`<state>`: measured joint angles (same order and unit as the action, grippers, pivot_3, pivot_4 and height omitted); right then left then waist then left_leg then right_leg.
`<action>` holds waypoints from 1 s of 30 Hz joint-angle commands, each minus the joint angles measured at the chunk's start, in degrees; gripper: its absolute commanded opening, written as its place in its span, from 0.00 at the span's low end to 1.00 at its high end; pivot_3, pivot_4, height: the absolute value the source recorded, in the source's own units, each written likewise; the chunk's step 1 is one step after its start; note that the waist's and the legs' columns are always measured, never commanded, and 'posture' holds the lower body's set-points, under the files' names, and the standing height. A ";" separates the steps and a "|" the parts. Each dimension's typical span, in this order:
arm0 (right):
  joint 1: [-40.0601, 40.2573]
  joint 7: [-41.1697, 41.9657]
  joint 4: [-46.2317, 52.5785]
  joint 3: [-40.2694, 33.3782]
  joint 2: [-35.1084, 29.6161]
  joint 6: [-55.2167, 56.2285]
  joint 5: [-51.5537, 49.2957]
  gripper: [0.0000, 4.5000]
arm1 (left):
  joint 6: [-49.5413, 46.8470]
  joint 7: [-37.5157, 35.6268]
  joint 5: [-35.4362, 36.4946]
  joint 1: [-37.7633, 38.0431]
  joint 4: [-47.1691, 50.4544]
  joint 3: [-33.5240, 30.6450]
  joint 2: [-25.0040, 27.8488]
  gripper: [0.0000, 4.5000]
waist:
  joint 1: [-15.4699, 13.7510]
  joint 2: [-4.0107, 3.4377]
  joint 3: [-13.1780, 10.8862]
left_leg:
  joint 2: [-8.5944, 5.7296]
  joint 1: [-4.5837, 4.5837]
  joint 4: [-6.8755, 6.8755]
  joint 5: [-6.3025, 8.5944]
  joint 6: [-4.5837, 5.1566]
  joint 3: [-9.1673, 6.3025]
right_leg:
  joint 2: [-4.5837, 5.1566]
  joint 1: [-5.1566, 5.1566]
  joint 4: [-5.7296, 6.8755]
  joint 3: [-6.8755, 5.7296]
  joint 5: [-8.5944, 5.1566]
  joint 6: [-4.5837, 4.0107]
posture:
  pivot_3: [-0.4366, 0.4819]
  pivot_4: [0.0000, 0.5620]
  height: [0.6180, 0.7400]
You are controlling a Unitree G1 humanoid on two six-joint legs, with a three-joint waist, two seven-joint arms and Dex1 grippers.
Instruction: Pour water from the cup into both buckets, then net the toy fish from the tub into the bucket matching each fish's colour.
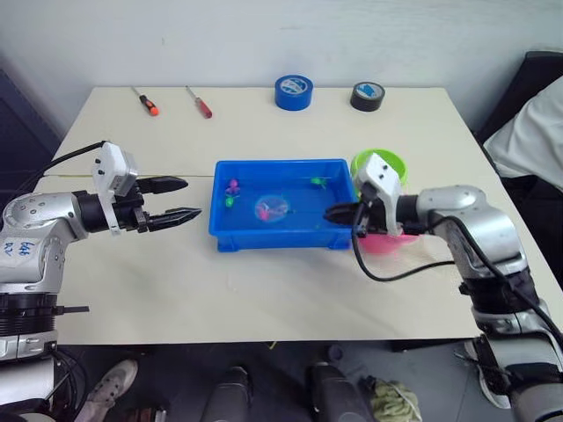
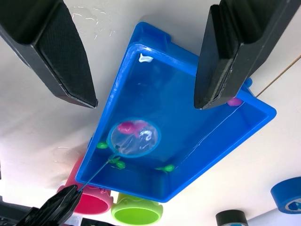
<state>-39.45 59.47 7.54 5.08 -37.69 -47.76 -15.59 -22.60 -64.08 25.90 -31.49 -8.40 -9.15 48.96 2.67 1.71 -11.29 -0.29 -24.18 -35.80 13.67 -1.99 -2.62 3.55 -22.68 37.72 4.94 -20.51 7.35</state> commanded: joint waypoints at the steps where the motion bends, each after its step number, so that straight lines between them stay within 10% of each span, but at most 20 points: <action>1: 0.45 -0.79 5.32 -5.30 -2.54 -0.89 -3.31 0.00 | 2.34 -1.64 -1.19 -4.17 -2.46 1.94 -1.36 0.80 | -0.21 0.00 0.00 | 0.00 0.00 -0.04 0.00 0.00 -0.01 | -0.01 0.01 0.02 -0.01 0.00 0.00 | 0.48 0.27 0.95; 12: 5.78 -6.37 13.09 -18.56 -10.39 -7.73 -9.92 0.00 | 8.82 -6.48 -5.14 -16.29 -16.52 7.58 -8.59 0.80 | -1.11 0.00 0.00 | 0.01 -0.02 -0.19 0.02 0.04 -0.01 | -0.12 0.05 0.07 -0.02 0.00 0.01 | 0.48 0.27 0.95; 23: 28.33 -8.76 22.49 -43.51 -19.19 -14.46 -10.64 0.00 | 14.73 -11.30 -8.59 -25.08 -28.98 9.59 -13.49 0.80 | -1.35 0.00 0.00 | -0.03 -0.02 -0.27 0.04 0.17 0.04 | -0.25 0.14 0.06 0.00 0.02 0.06 | 0.48 0.27 0.95; 30: 43.66 -10.82 27.40 -42.57 -20.74 -4.59 -3.16 0.00 | 15.94 -12.33 -9.72 -26.46 -31.47 9.52 -14.24 0.80 | -1.02 0.00 0.00 | 0.00 0.02 -0.32 0.01 0.17 0.08 | -0.35 0.15 0.12 0.07 0.04 0.10 | 0.48 0.27 0.95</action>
<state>3.24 49.80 31.80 -37.68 -57.11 -55.84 -21.23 -7.41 -75.87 16.32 -56.16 -39.52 1.09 34.50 1.66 1.70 -11.29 -0.31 -24.15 -36.12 13.67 -1.81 -2.54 3.21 -22.53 37.87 5.03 -20.46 7.46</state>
